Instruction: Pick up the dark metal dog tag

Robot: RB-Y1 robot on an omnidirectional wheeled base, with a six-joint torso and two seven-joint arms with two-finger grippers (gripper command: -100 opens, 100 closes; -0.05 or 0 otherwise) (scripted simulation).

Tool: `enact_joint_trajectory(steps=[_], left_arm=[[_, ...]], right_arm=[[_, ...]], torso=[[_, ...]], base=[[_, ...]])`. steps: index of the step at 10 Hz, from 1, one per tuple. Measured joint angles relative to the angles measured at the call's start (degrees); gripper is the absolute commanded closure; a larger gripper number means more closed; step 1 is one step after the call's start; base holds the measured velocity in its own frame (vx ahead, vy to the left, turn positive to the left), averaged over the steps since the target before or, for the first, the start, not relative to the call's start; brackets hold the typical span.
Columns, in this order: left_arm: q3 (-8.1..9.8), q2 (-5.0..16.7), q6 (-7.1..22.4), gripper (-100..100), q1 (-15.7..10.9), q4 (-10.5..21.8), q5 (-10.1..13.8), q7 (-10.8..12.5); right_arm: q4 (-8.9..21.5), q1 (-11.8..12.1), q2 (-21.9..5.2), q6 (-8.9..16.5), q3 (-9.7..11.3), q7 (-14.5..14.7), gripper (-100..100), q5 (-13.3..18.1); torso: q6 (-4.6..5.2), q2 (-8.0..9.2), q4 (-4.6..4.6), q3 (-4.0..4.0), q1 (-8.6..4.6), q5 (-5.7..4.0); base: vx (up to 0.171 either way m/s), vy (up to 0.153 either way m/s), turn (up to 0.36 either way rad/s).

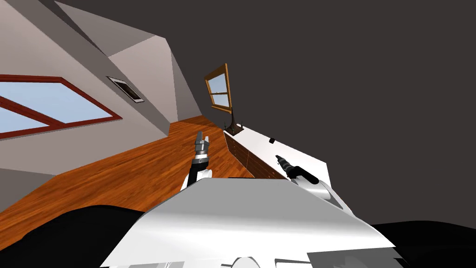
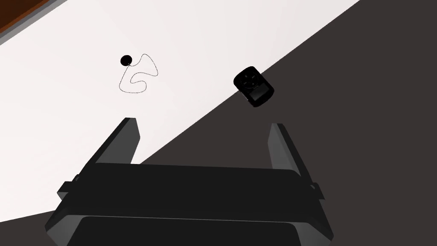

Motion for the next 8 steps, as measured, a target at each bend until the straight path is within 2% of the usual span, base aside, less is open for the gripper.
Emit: enact_joint_trajectory(steps=[5, 8], left_arm=[[-0.01, 0.0, 0.0, 0, 0.0, 0.0, 0.0, 0.0], [0.0, 0.0, 0.0, 0, 0.0, 0.0, 0.0, 0.0]], right_arm=[[3.1, -0.8, 0.1, 8.2, -1.5, 3.3, -100, -1.5], [4.0, -0.1, -0.2, 12.2, -2.6, 5.1, -100, -2.7]], torso=[[-0.05, -0.01, 0.0, 0.0, -0.03, 0.0], [0.01, -0.03, 0.0, -0.02, -0.01, 0.0]], base=[[-0.014, -0.053, 0.23], [-0.013, -0.051, 0.259]])
